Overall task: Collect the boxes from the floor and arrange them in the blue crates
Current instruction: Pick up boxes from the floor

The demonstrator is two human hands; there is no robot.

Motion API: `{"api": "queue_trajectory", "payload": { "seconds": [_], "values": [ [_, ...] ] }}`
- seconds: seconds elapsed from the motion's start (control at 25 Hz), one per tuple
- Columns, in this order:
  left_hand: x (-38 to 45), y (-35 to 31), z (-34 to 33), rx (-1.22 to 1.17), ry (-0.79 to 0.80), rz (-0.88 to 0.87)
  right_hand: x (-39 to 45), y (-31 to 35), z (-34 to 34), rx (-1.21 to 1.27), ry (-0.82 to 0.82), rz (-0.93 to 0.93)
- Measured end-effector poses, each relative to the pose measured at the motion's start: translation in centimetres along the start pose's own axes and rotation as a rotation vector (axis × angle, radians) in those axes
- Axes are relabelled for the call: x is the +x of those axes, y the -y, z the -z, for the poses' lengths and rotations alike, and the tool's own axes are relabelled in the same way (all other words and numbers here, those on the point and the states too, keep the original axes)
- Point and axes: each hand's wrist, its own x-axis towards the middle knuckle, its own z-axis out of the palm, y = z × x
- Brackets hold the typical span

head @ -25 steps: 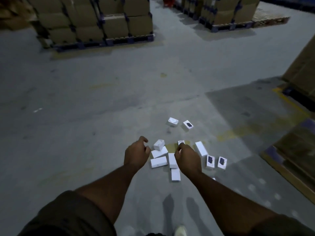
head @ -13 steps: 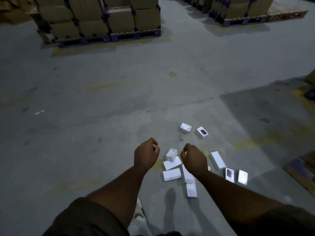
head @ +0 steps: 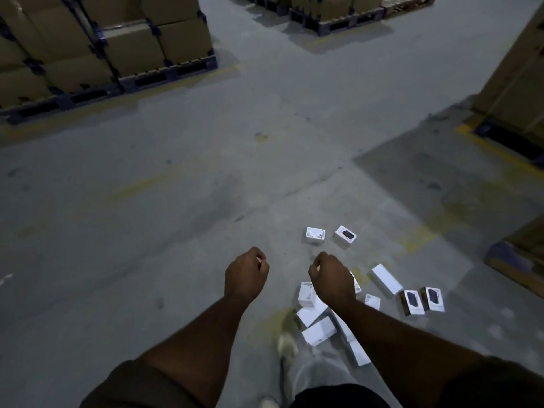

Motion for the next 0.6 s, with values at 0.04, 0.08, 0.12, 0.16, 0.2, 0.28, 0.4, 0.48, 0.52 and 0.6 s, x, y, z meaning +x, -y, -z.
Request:
{"api": "queue_trajectory", "payload": {
  "seconds": [0.04,0.08,0.12,0.16,0.2,0.28,0.4,0.48,0.52,0.6],
  "values": [
    [1.9,-0.1,-0.3,0.004,0.023,-0.020,1.6,0.3,-0.4,0.003,-0.004,-0.025],
    [3.8,-0.3,-0.6,0.015,0.044,-0.040,3.2,0.4,-1.0,0.005,-0.007,-0.051],
    [6.1,-0.3,-0.9,0.029,0.066,-0.058,5.1,0.5,-1.6,0.007,0.000,-0.077],
    [8.5,-0.4,-1.2,0.053,0.084,-0.079,7.2,0.6,-2.5,0.020,0.006,-0.103],
    [11.5,-0.4,-1.7,0.071,0.099,-0.096,9.8,0.7,-3.4,0.051,0.011,-0.135],
    [16.9,-0.5,-2.4,0.110,0.126,-0.116,14.1,1.2,-5.1,0.090,0.015,-0.168],
    [26.0,-2.2,-3.7,0.163,0.204,-0.152,21.5,1.9,-6.1,0.125,0.017,-0.276],
    [28.0,-3.9,-3.5,0.138,0.221,-0.178,23.2,2.6,-5.3,0.132,0.011,-0.257],
    [30.9,-5.3,-3.8,0.135,0.240,-0.200,25.9,2.4,-5.0,0.141,-0.005,-0.281],
    [34.7,-8.0,-4.6,0.147,0.262,-0.266,29.7,2.3,-3.8,0.144,-0.044,-0.329]
  ]
}}
